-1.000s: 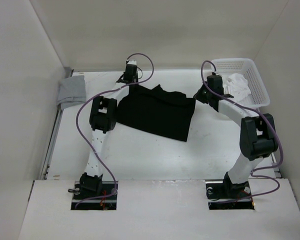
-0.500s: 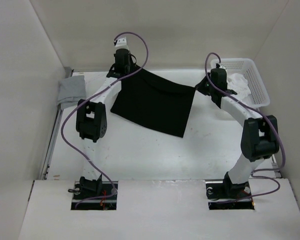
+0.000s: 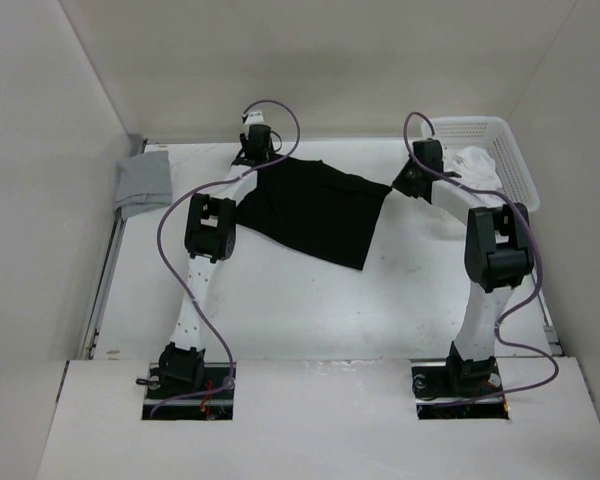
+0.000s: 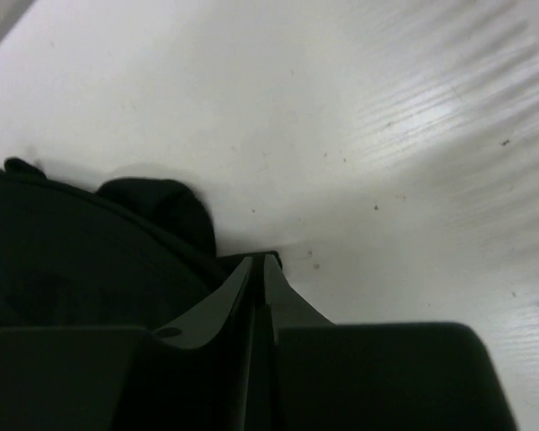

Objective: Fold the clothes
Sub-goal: Fold the tank top

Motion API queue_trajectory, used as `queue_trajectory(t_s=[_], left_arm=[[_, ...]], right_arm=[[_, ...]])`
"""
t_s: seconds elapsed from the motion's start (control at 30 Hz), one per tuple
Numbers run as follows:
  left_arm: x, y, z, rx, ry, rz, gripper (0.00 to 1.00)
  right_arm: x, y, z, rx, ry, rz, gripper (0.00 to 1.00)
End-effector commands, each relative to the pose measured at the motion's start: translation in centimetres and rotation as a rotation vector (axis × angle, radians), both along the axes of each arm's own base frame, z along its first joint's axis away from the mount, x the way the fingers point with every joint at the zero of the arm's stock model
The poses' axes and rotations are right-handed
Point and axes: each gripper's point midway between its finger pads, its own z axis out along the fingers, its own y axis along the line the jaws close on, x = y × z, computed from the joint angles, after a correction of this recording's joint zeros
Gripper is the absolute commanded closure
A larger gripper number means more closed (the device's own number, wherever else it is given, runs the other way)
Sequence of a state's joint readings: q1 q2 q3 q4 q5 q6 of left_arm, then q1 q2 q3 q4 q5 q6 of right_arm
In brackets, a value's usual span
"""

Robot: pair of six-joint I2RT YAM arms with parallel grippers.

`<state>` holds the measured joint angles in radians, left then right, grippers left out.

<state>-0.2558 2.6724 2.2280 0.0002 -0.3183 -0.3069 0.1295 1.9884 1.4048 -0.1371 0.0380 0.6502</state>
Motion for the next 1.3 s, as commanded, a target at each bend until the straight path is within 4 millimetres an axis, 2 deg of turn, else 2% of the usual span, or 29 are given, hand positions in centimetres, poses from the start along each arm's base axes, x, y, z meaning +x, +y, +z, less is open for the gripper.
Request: queue_trajectory(t_s=[0.0, 0.07, 0.1, 0.13, 0.23, 0.27, 0.3, 0.33, 0.37, 0.4, 0.5, 0.6, 0.67, 0.8, 0.93, 1.13, 1.2, 1.27], left_arm=[[1.1, 1.1, 9.3, -0.014, -0.141, 0.050, 0.60], [0.1, 2.4, 11.0, 0.020, -0.144, 0.086, 0.53], [-1.3, 3.6, 11.9, 0.034, -0.131, 0.114, 0.52], [-2.3, 4.1, 12.1, 0.035, -0.121, 0.126, 0.52], [-7.6, 6.2, 11.4, -0.015, -0.070, 0.184, 0.53], [-10.0, 6.8, 10.8, -0.049, -0.048, 0.209, 0.55], [-11.3, 7.2, 10.2, -0.073, -0.034, 0.221, 0.55], [-13.1, 7.6, 9.7, -0.102, -0.019, 0.235, 0.56], [-14.8, 8.1, 9.1, -0.128, -0.003, 0.246, 0.57], [-16.3, 8.5, 8.5, -0.151, 0.018, 0.255, 0.58], [-20.0, 9.8, 6.2, -0.223, 0.083, 0.293, 0.61], [-23.0, 11.7, 4.9, -0.323, 0.102, 0.370, 0.60], [-23.8, 11.7, 4.2, -0.396, 0.090, 0.353, 0.58], [-22.8, 9.5, 3.1, -0.570, 0.078, 0.238, 0.60], [-21.7, 9.4, 1.5, -0.641, 0.077, 0.232, 0.66], [-21.3, 9.9, 1.1, -0.672, 0.044, 0.246, 0.68], [-21.4, 9.7, 0.6, -0.670, 0.056, 0.246, 0.75], [-21.4, 9.8, 0.3, -0.668, 0.059, 0.254, 0.84]], right_arm=[[2.0, -1.1, 4.7, -0.034, -0.100, -0.061, 0.81], [1.5, -1.2, 6.3, -0.074, -0.136, -0.073, 0.71], [0.8, -1.0, 7.0, -0.097, -0.151, -0.067, 0.67], [0.2, -0.9, 7.8, -0.106, -0.164, -0.067, 0.65], [-3.1, 0.0, 9.4, -0.137, -0.211, -0.056, 0.60], [-4.8, 0.7, 9.6, -0.123, -0.227, -0.045, 0.60], [-5.8, 1.3, 9.6, -0.107, -0.239, -0.031, 0.65], [-7.3, 2.5, 9.3, -0.078, -0.247, -0.001, 0.75], [-8.9, 3.7, 8.9, -0.049, -0.246, 0.035, 0.89], [-10.4, 4.8, 8.3, -0.020, -0.240, 0.068, 0.98], [-15.0, 7.5, 6.5, 0.021, -0.216, 0.158, 0.99], [-18.9, 9.2, 5.2, 0.025, -0.206, 0.228, 0.92], [-20.7, 9.4, 4.9, 0.024, -0.213, 0.243, 0.87], [-23.9, 10.2, 4.0, 0.036, -0.209, 0.299, 0.82], [-25.9, 9.5, 2.1, 0.047, -0.182, 0.296, 0.81], [-27.2, 8.7, 0.1, 0.045, -0.147, 0.291, 0.81], [-27.2, 8.5, -0.3, 0.048, -0.134, 0.274, 0.80], [-26.7, 8.0, -0.6, 0.056, -0.116, 0.237, 0.74]])
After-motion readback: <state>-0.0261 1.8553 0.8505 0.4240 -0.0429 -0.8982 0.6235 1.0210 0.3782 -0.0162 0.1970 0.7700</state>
